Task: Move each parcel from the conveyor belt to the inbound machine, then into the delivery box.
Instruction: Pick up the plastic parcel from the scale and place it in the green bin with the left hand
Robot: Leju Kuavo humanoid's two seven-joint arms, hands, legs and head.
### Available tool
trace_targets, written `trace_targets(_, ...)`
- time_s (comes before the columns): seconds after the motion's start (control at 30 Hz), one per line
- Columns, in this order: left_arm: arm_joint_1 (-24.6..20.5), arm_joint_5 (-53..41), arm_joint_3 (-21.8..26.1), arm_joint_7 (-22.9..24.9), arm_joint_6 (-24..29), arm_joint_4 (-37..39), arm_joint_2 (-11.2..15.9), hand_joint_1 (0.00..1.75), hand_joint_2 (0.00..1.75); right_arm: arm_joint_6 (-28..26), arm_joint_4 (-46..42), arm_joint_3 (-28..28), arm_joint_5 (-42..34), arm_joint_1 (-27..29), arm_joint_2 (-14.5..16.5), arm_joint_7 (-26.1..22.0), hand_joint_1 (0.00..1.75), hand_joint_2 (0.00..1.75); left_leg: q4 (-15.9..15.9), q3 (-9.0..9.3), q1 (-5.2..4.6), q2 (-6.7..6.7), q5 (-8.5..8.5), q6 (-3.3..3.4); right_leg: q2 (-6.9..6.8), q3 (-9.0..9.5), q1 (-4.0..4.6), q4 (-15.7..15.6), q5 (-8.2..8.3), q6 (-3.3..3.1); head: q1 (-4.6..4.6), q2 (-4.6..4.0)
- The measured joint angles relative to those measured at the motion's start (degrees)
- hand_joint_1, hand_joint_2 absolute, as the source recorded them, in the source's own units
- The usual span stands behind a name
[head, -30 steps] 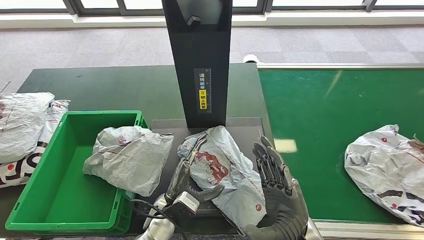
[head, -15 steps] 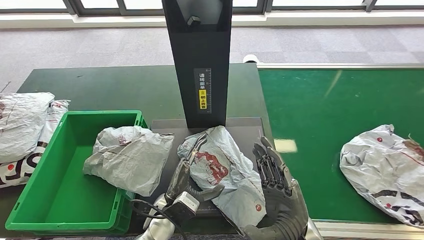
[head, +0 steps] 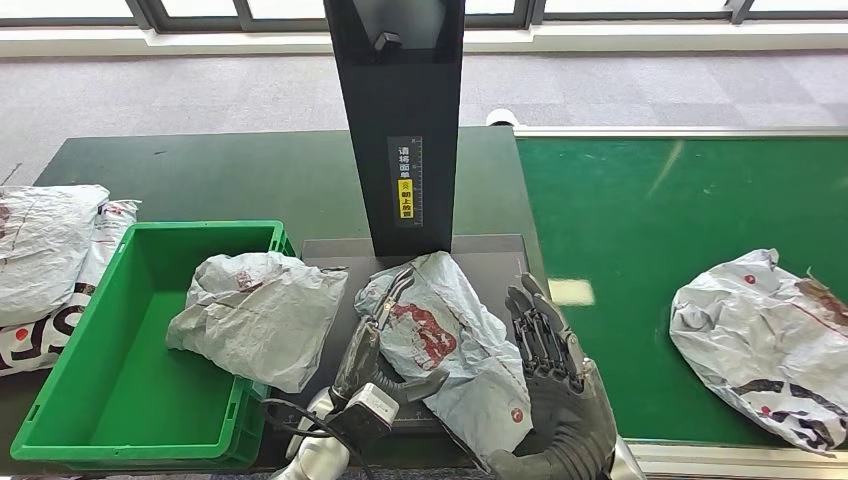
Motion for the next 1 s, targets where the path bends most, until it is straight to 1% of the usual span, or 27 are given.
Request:
trace_targets(0.07, 0.0, -0.1, 0.0, 0.1, -0.1, 0.0, 0.0, 0.00, 1.75, 0.0, 0.0, 0.0, 0.0, 0.0, 0.0, 0.0, 0.00, 1.75, 0.0, 0.01, 0.00, 0.00, 0.00, 0.00, 0.00, -0.01, 0.00, 0.0, 0.00, 0.00, 0.00, 0.00)
trace_targets(0.13, -0.8, -2.8, -0.1, 2.7, -2.6, 1.3, 0.0, 0.00, 1.75, 0.7, -0.1, -0.1, -0.8, 0.1, 0.0, 0.0, 0.00, 1.75, 0.0, 0.02, 0.00, -0.02, 0.00, 0.01, -0.01, -0.05, -0.01, 0.0, -0.01, 0.01, -0.01, 0.00)
trace_targets(0.2, -3.4, -9.0, -1.2, 7.4, -6.9, 6.8, -0.5, 0.00, 1.75, 2.1, -0.5, -0.4, -1.9, 0.1, 0.0, 0.0, 0.00, 1.75, 0.0, 0.04, -0.01, -0.16, 0.01, 0.04, -0.11, 0.02, -0.02, 0.0, -0.04, 0.06, 0.01, 0.00)
trace_targets(0.23, -4.9, -11.7, -2.1, 8.9, -8.1, 10.6, -0.8, 0.00, 1.75, 2.7, -0.7, -0.6, -2.2, 0.1, 0.0, 0.0, 0.00, 1.75, 0.0, 0.04, -0.01, -0.16, 0.02, 0.05, -0.12, 0.07, -0.03, 0.0, -0.02, 0.07, 0.02, 0.00)
trace_targets(0.27, -6.0, -13.3, -3.0, 9.4, -8.2, 14.3, -1.1, 0.00, 1.75, 3.1, -0.9, -0.7, -2.3, 0.2, 0.0, 0.0, 0.00, 1.75, 0.0, 0.05, -0.01, -0.08, 0.02, 0.05, -0.04, 0.08, -0.03, 0.0, 0.02, 0.07, 0.02, 0.00)
trace_targets(0.37, -8.0, -14.2, -4.6, 8.8, -6.1, 22.2, -1.6, 0.00, 1.75, 3.7, -1.3, -1.1, -2.5, 0.4, 0.1, 0.0, 0.00, 1.75, 0.0, 0.07, -0.01, 0.22, 0.02, 0.04, 0.24, -0.01, -0.03, 0.0, 0.14, 0.06, -0.01, 0.00)
trace_targets(0.5, -10.9, -14.0, -5.4, 8.0, -5.2, 29.1, -2.4, 0.00, 1.75, 4.0, -1.6, -1.4, -2.5, 0.5, 0.1, 0.0, 0.00, 1.75, 0.0, 0.07, -0.01, 0.16, 0.02, 0.05, 0.17, 0.04, -0.03, 0.0, 0.13, 0.06, -0.01, 0.00)
trace_targets(0.63, -12.7, -13.7, -5.6, 7.7, -5.1, 32.6, -3.2, 0.00, 1.75, 4.1, -1.7, -1.5, -2.5, 0.5, 0.1, 0.0, 0.00, 1.75, 0.0, 0.08, -0.01, 0.13, 0.03, 0.09, 0.06, 0.10, -0.04, -0.1, 0.12, 0.08, 0.00, 0.00)
trace_targets(0.87, -14.1, -13.6, -5.6, 7.6, -4.8, 35.2, -3.8, 0.00, 1.75, 4.2, -1.9, -1.5, -2.5, 0.6, 0.1, 0.0, 0.00, 1.75, 0.0, 0.09, -0.03, 0.08, 0.14, 0.24, -0.02, 0.19, -0.06, -0.1, 0.17, 0.15, 0.00, 0.00)
trace_targets(1.0, -14.3, -12.8, -5.7, 6.9, -2.5, 35.8, -3.9, 1.74, 1.75, 4.7, -1.9, -1.7, -2.3, 0.6, 0.2, 0.0, 0.00, 1.75, 0.0, 0.13, -0.04, 0.08, 0.19, 0.25, -0.01, 0.23, -0.07, -0.1, 0.21, 0.18, 0.00, 0.00)
